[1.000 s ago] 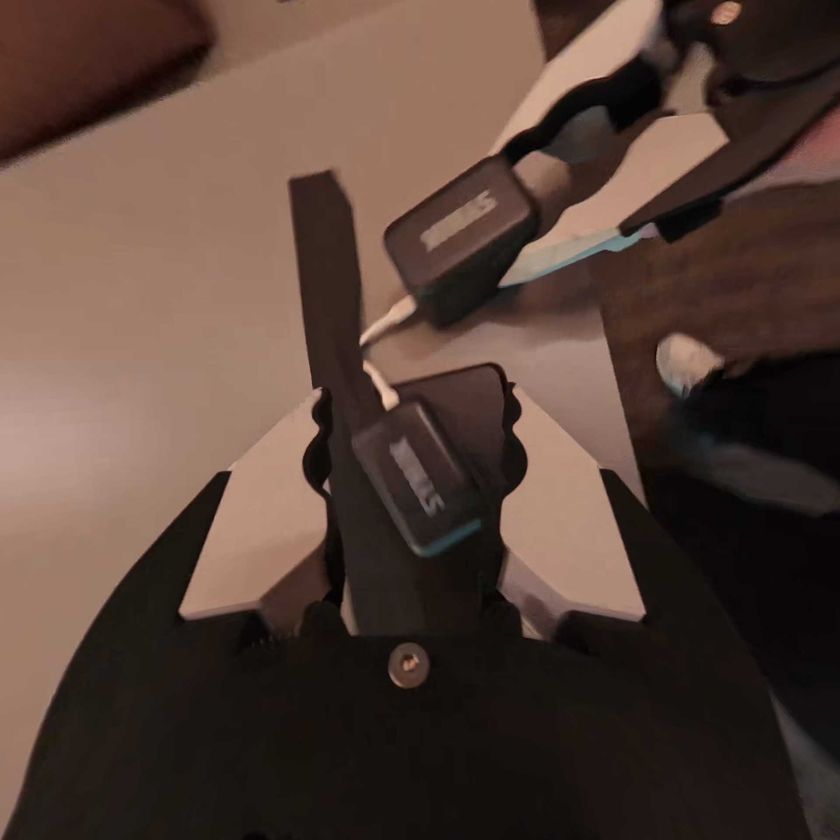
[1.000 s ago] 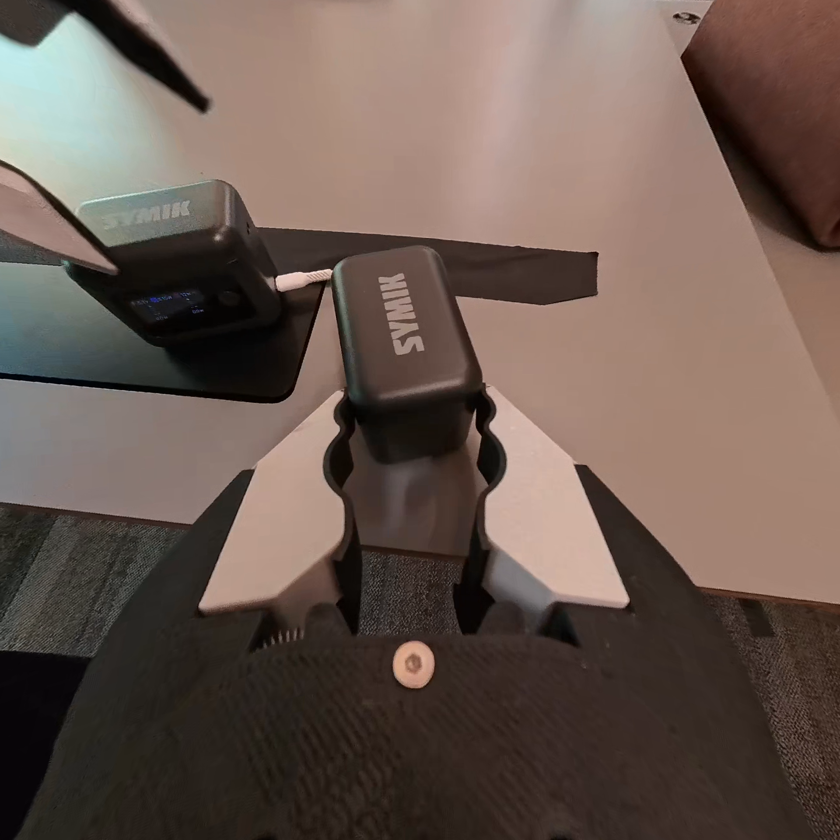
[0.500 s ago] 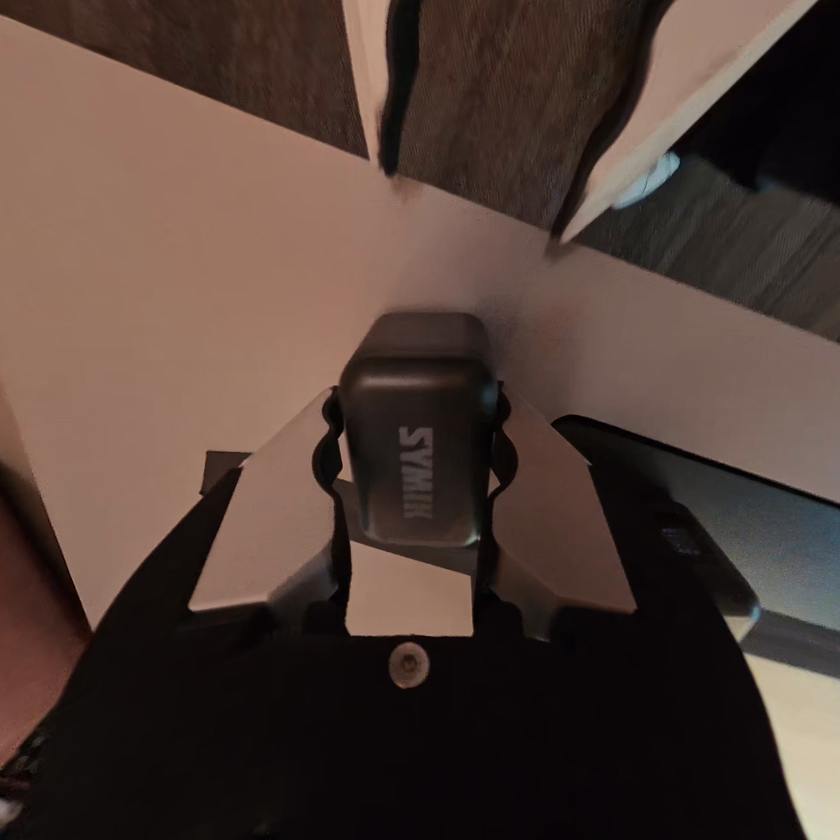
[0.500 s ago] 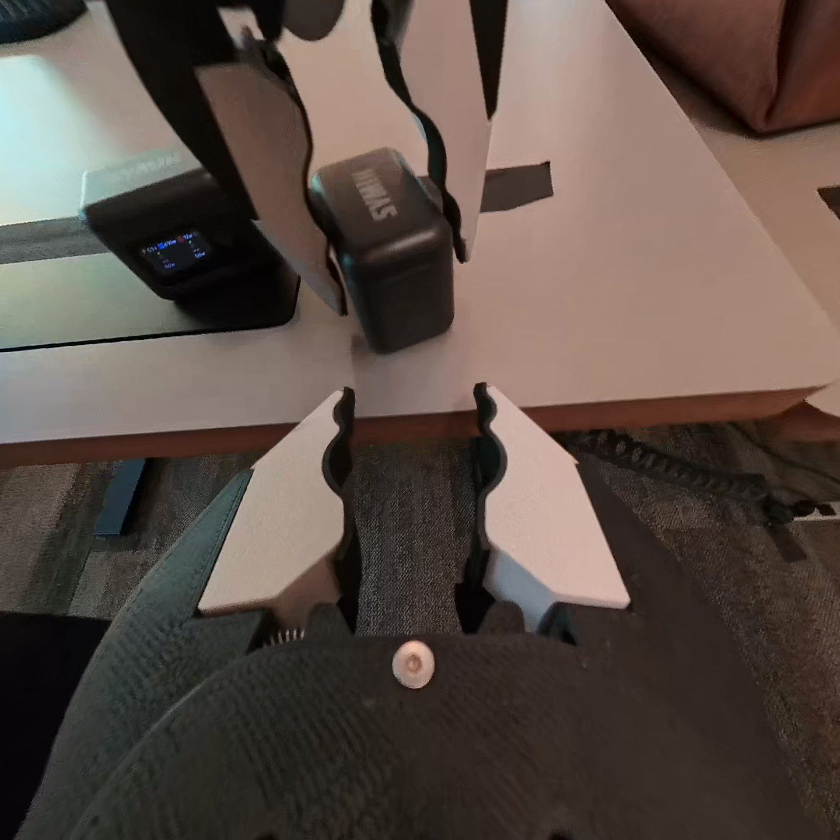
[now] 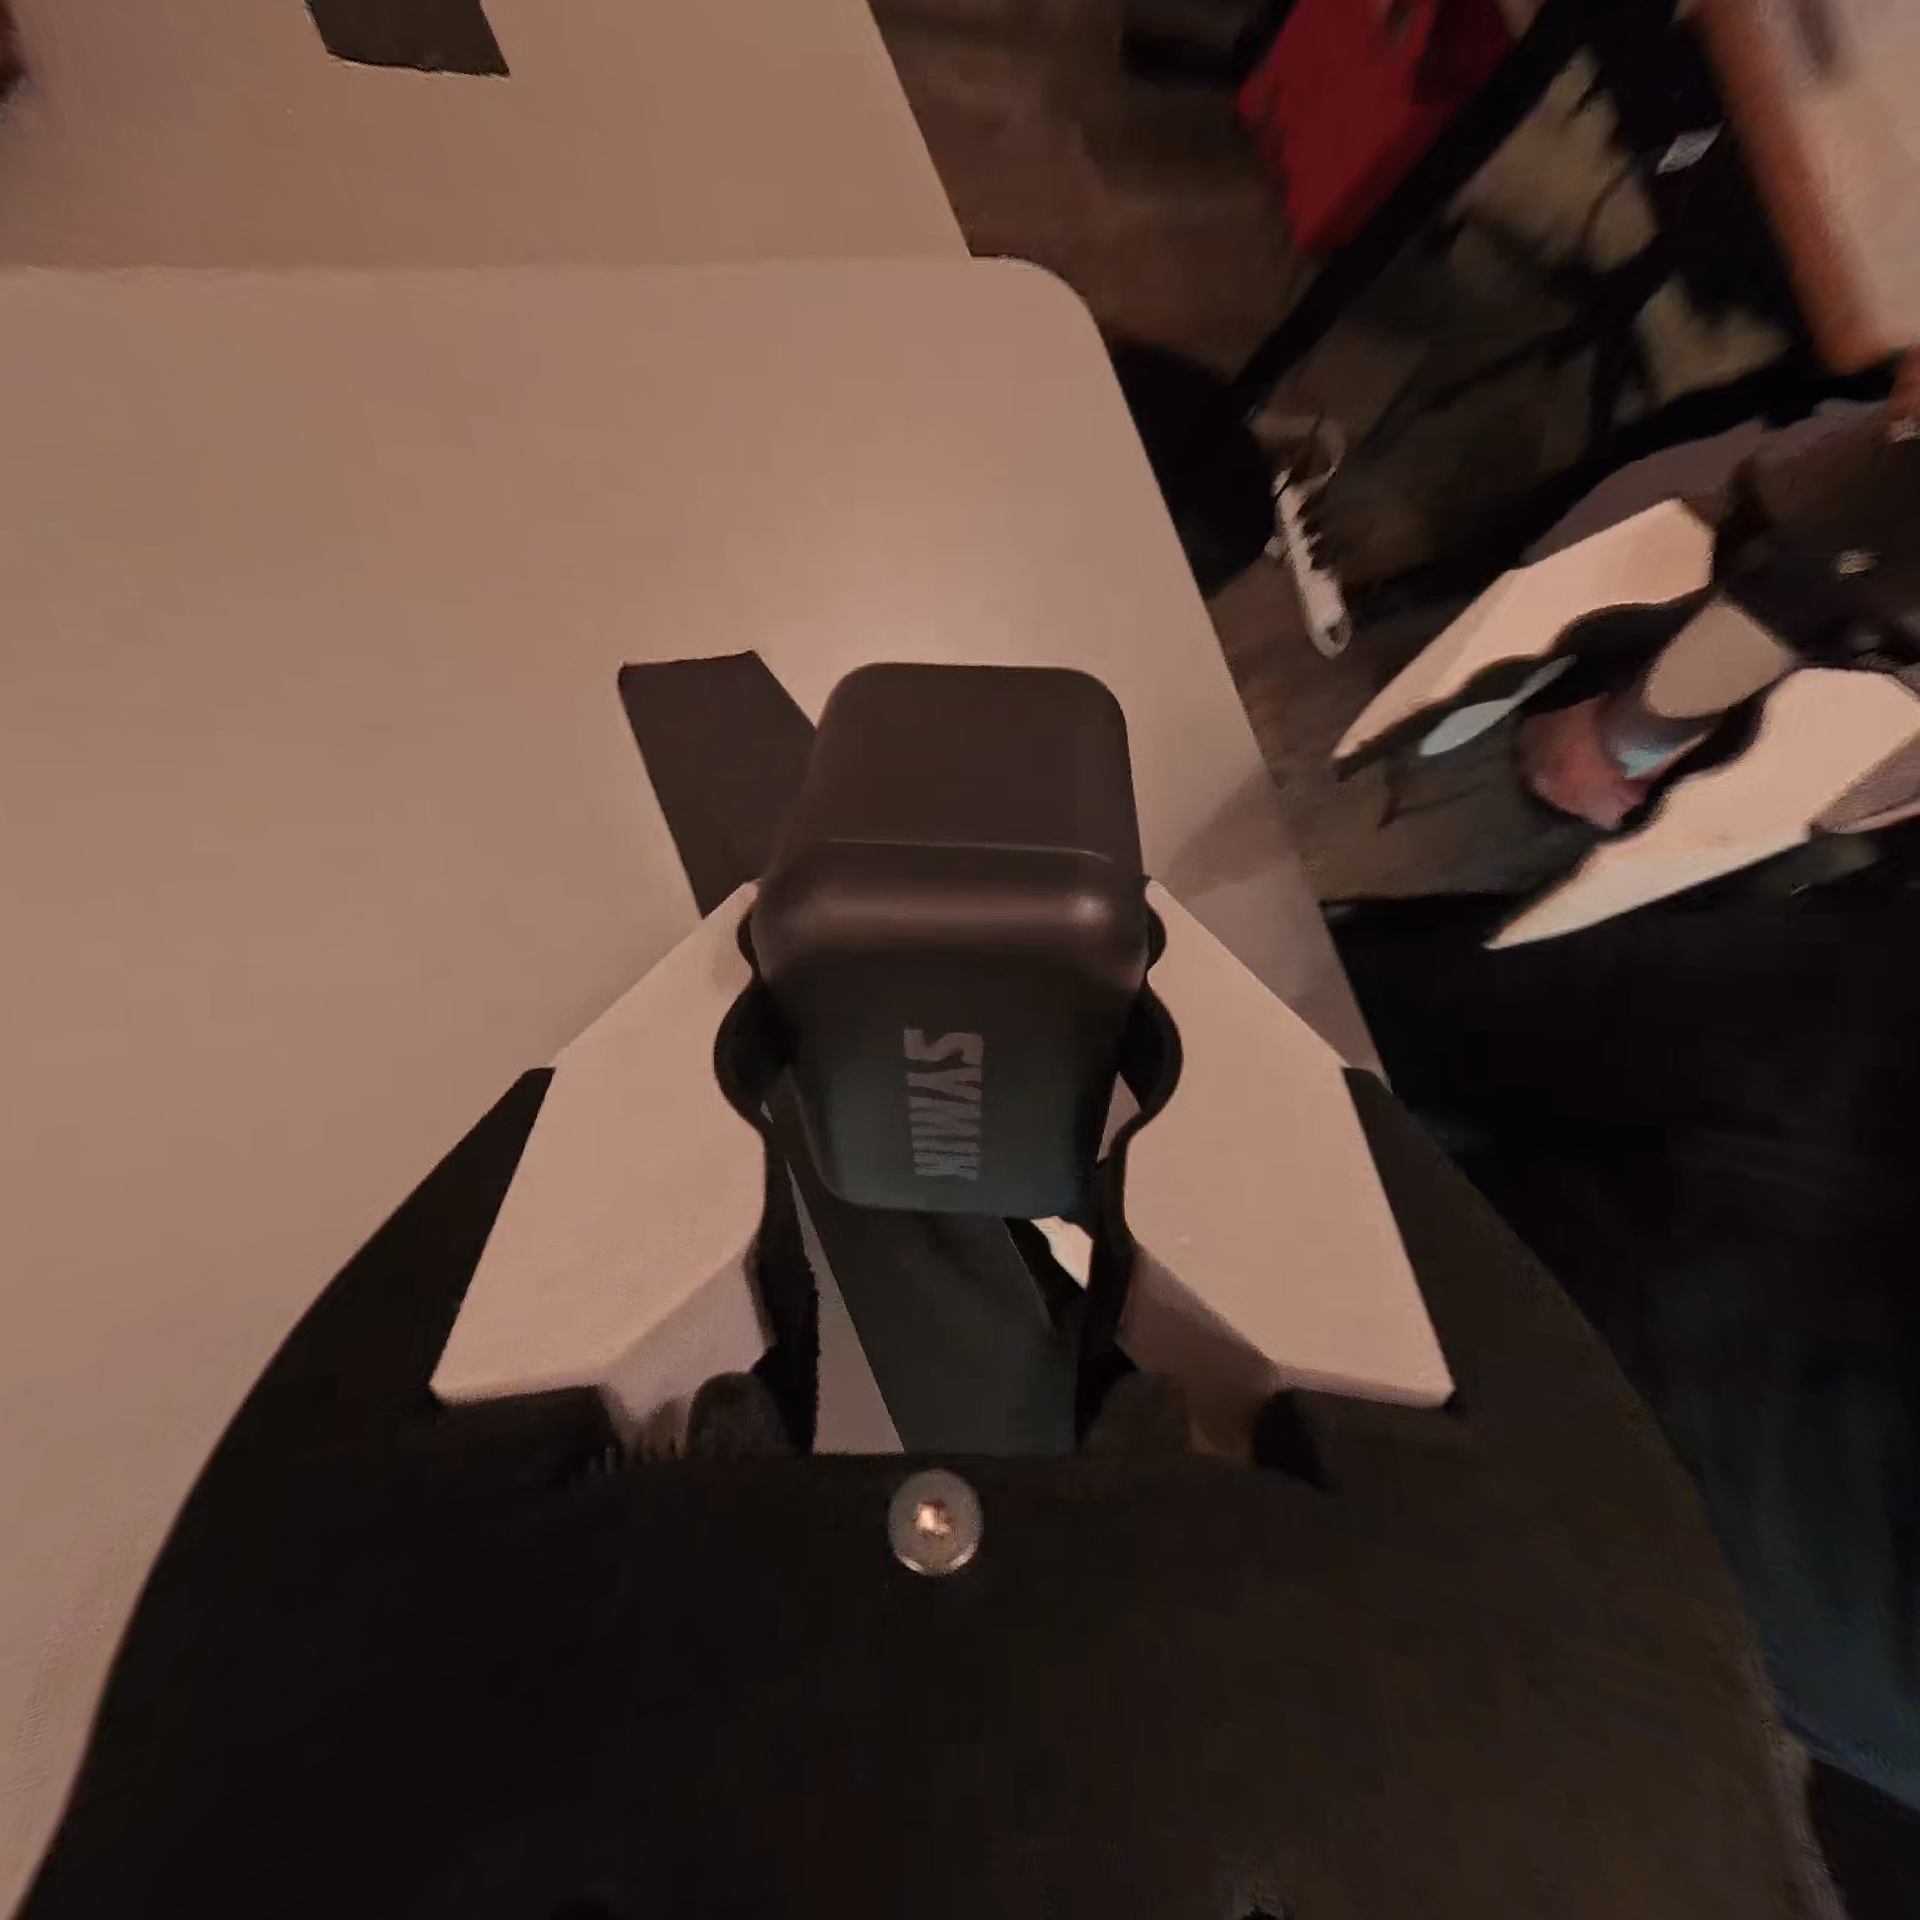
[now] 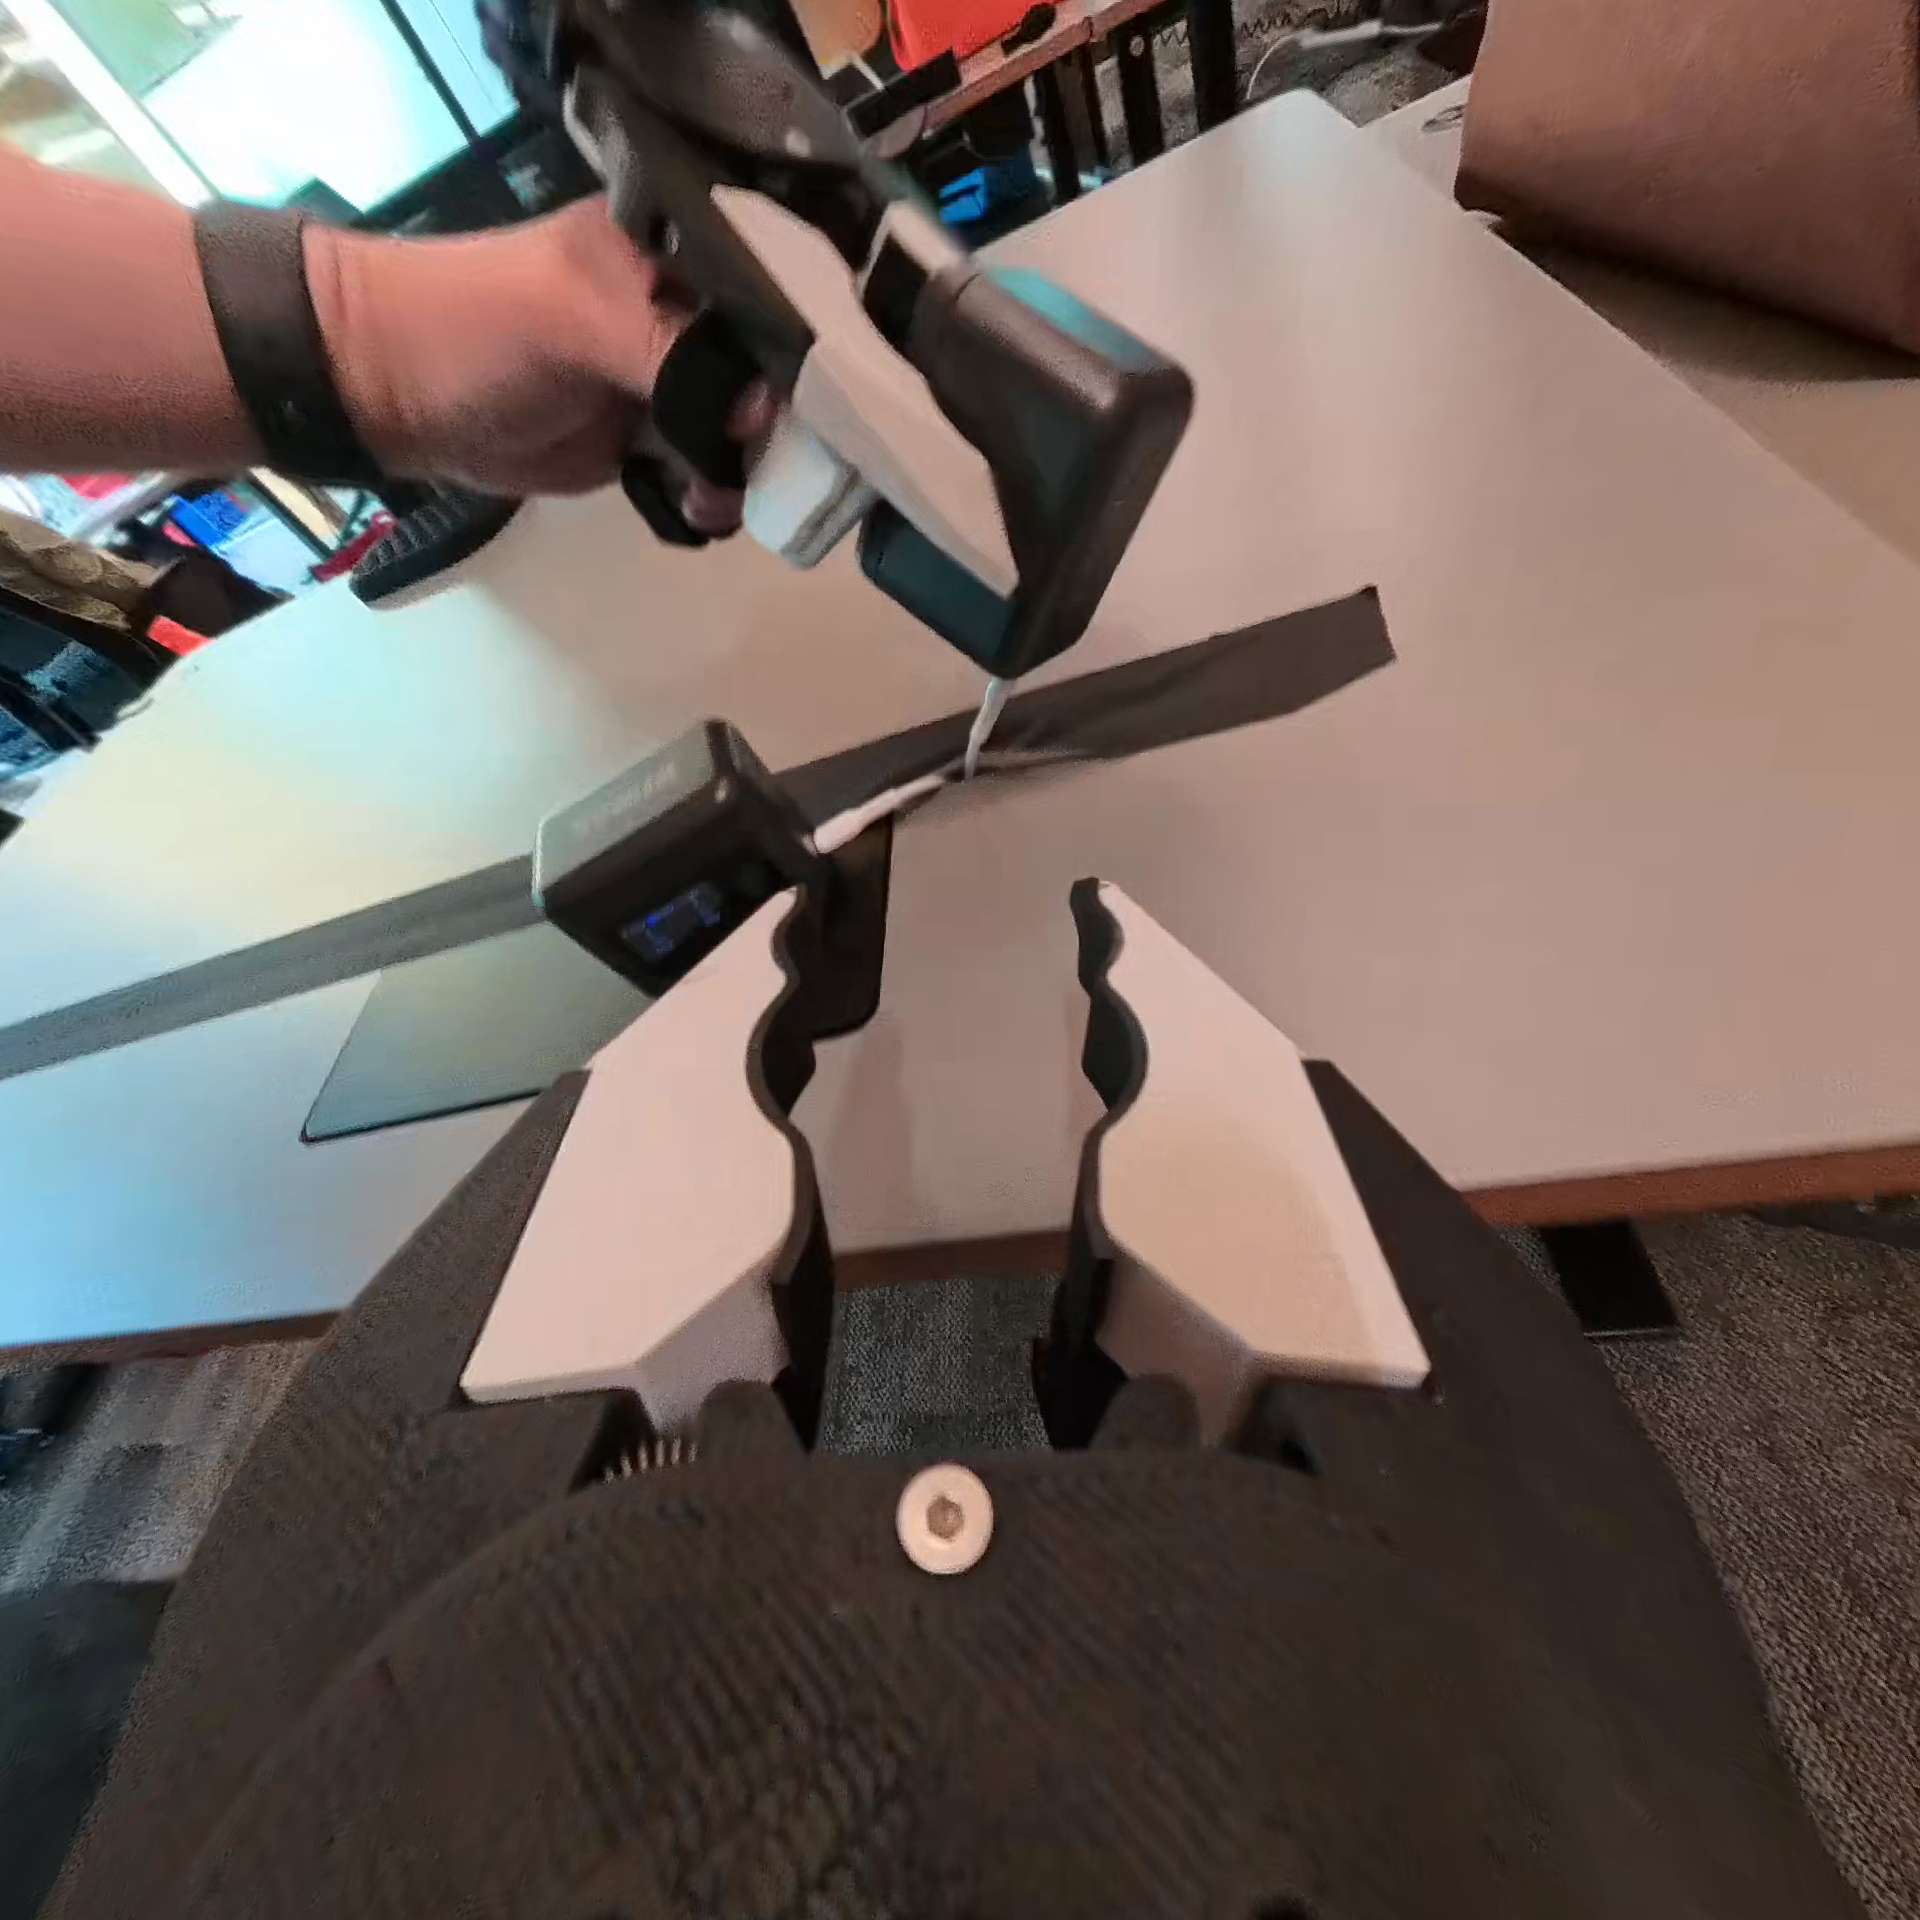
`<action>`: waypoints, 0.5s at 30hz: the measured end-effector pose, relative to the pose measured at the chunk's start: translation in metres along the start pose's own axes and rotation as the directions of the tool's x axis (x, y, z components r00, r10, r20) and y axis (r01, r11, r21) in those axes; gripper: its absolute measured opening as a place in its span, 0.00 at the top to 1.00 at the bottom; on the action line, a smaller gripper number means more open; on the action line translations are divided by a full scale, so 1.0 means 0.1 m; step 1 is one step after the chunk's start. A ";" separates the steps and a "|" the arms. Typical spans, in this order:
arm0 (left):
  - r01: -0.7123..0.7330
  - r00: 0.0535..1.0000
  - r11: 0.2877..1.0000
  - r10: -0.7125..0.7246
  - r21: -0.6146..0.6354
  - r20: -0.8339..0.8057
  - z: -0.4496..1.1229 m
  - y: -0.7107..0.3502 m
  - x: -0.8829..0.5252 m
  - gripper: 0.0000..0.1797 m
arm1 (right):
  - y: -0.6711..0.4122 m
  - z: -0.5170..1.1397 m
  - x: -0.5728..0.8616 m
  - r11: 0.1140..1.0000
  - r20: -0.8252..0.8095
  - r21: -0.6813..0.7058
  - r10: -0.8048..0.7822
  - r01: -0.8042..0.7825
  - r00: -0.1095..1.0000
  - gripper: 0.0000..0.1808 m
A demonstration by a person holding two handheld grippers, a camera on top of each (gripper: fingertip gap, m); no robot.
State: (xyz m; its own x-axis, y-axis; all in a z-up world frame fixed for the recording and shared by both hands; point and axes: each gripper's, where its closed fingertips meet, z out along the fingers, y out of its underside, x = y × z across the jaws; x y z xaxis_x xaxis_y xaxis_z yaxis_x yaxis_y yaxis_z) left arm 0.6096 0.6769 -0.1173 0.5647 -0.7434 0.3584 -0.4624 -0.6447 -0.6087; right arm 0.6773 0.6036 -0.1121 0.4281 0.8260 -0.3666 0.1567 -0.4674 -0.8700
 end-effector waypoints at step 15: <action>-0.203 0.969 0.971 0.217 0.122 -0.114 -0.27 0.28 0.03 0.65 | -0.48 0.50 -0.12 0.931 -0.053 0.028 -0.362 0.363 0.931 0.60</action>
State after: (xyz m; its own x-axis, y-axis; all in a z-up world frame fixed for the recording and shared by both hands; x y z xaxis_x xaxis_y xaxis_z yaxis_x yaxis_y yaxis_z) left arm 0.5805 0.6518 -0.1141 0.3691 -0.8810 0.2959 -0.4808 -0.4535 -0.7505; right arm 0.6206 0.6316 -0.0825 0.3889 0.9213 -0.0093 0.2762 -0.1262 -0.9528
